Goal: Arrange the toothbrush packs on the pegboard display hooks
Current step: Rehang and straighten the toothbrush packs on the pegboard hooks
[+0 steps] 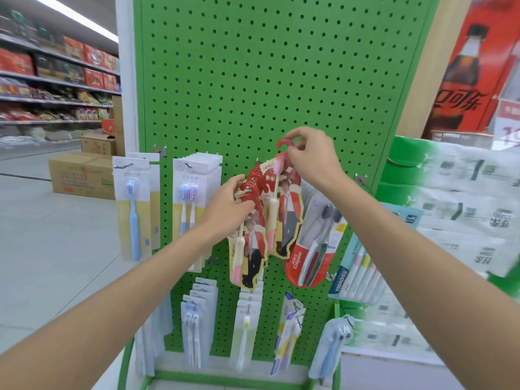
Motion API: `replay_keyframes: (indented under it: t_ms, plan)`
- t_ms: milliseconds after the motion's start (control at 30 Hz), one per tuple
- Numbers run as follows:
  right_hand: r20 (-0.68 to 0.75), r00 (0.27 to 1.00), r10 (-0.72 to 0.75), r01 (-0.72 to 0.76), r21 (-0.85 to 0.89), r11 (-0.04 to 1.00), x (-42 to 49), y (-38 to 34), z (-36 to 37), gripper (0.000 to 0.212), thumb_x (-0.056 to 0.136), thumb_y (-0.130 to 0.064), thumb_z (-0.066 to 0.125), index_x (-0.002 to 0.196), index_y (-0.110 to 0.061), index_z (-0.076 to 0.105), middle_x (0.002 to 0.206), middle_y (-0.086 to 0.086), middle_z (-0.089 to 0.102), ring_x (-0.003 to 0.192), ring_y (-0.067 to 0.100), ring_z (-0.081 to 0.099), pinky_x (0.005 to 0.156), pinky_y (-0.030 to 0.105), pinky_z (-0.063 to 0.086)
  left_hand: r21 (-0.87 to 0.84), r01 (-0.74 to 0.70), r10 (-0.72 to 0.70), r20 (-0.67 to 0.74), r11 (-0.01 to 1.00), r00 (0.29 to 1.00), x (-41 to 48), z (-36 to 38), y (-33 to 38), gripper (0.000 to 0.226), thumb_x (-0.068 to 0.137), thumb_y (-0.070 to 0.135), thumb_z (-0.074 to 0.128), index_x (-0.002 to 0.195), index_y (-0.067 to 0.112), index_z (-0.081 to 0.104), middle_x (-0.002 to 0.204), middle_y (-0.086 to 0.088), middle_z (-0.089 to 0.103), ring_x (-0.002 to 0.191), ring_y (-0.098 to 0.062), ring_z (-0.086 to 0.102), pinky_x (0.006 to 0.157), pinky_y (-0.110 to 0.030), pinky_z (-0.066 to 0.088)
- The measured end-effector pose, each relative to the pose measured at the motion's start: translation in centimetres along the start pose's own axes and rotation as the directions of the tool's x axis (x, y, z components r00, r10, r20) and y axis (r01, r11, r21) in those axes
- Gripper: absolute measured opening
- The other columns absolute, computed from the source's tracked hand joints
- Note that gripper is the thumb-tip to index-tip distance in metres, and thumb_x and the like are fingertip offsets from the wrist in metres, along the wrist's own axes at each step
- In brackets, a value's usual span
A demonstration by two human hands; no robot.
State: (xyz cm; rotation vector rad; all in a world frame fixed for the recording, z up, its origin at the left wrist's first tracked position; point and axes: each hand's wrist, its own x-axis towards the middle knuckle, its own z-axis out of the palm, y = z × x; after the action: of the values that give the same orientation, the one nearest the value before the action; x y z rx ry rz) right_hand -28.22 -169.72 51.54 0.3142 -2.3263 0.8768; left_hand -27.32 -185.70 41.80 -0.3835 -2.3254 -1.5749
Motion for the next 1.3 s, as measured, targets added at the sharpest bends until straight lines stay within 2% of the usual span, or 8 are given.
replay_keyframes:
  t_ms: [100,233,400,500,633,800,1133,1300]
  plan:
    - [0.091,0.995,0.038,-0.036,-0.021,0.999,0.1,0.8,1.0,0.022,0.094,-0.002,0.053,0.102,-0.02,0.061,0.086,0.011,0.072,0.072,0.028,0.067,0.064,0.047,0.057,-0.011,-0.009,0.009,-0.009,1.0,1.0,0.3,-0.1,-0.3,0.06,0.093,0.012,0.058,0.146,0.03,0.036,0.108,0.023,0.049,0.067,0.001,0.066,0.068,-0.044,0.06]
    - [0.169,0.983,0.068,-0.06,-0.05,0.997,0.3,1.6,1.9,0.018,0.094,-0.001,0.052,0.102,-0.017,0.055,0.092,0.017,0.07,0.086,0.035,0.07,0.07,0.051,0.058,-0.03,-0.062,0.06,-0.043,0.998,0.997,0.6,0.0,-0.7,0.052,0.094,0.01,0.058,0.14,0.027,0.042,0.11,0.018,0.052,0.077,0.019,0.057,0.061,-0.019,0.055]
    - [0.232,0.968,0.094,-0.086,-0.045,0.995,0.5,2.3,1.5,0.021,0.092,0.001,0.051,0.096,-0.019,0.053,0.094,0.018,0.071,0.073,0.024,0.062,0.072,0.052,0.057,-0.065,-0.082,0.077,-0.078,0.995,0.994,1.2,0.1,-1.4,0.047,0.092,0.012,0.063,0.134,0.025,0.048,0.109,0.009,0.057,0.092,0.003,0.057,0.065,-0.015,0.051]
    - [0.278,0.957,0.078,-0.062,-0.065,0.996,0.4,2.2,1.9,0.022,0.092,0.002,0.051,0.096,-0.019,0.055,0.093,0.017,0.071,0.084,0.03,0.07,0.074,0.054,0.057,-0.083,-0.093,0.085,-0.087,0.992,0.993,1.3,0.3,-1.7,0.045,0.091,0.011,0.064,0.131,0.025,0.049,0.11,0.006,0.058,0.093,-0.001,0.059,0.063,-0.016,0.052]
    - [0.347,0.936,0.06,-0.031,-0.087,0.996,0.7,2.0,2.9,0.018,0.091,-0.002,0.056,0.101,-0.016,0.06,0.09,0.011,0.071,0.089,0.031,0.071,0.075,0.052,0.058,-0.032,-0.098,0.095,-0.086,0.995,0.992,1.5,0.1,-1.9,0.051,0.091,0.019,0.063,0.138,0.027,0.045,0.121,0.005,0.054,0.107,-0.005,0.054,0.081,-0.025,0.053]
    - [0.369,0.929,0.026,0.006,-0.085,0.996,1.1,1.9,3.9,0.016,0.092,-0.004,0.059,0.091,-0.02,0.059,0.089,0.005,0.068,0.085,0.024,0.07,0.076,0.046,0.059,-0.036,-0.07,0.072,0.038,0.997,0.997,1.1,-0.2,-1.9,0.061,0.096,0.022,0.058,0.151,0.027,0.031,0.119,0.016,0.049,0.089,0.018,0.05,0.06,-0.004,0.044]
    - [0.346,0.938,-0.032,0.054,-0.056,0.997,1.2,2.2,5.5,0.005,0.092,-0.01,0.065,0.09,-0.015,0.065,0.088,0.007,0.07,0.073,0.024,0.072,0.07,0.041,0.061,-0.028,-0.077,0.078,0.048,0.997,0.996,1.1,-0.4,-2.2,0.045,0.094,0.026,0.06,0.136,0.028,0.044,0.122,0.001,0.059,0.086,-0.012,0.071,0.075,-0.038,0.061]
    - [0.281,0.959,-0.023,0.042,-0.062,0.997,1.9,2.4,5.0,0.014,0.094,-0.01,0.059,0.096,-0.01,0.073,0.079,0.002,0.071,0.068,0.013,0.07,0.066,0.026,0.06,-0.034,-0.08,0.082,0.051,0.996,0.995,1.1,-0.4,-2.2,0.049,0.093,0.031,0.062,0.138,0.026,0.043,0.121,0.007,0.06,0.101,-0.007,0.065,0.085,-0.03,0.056]
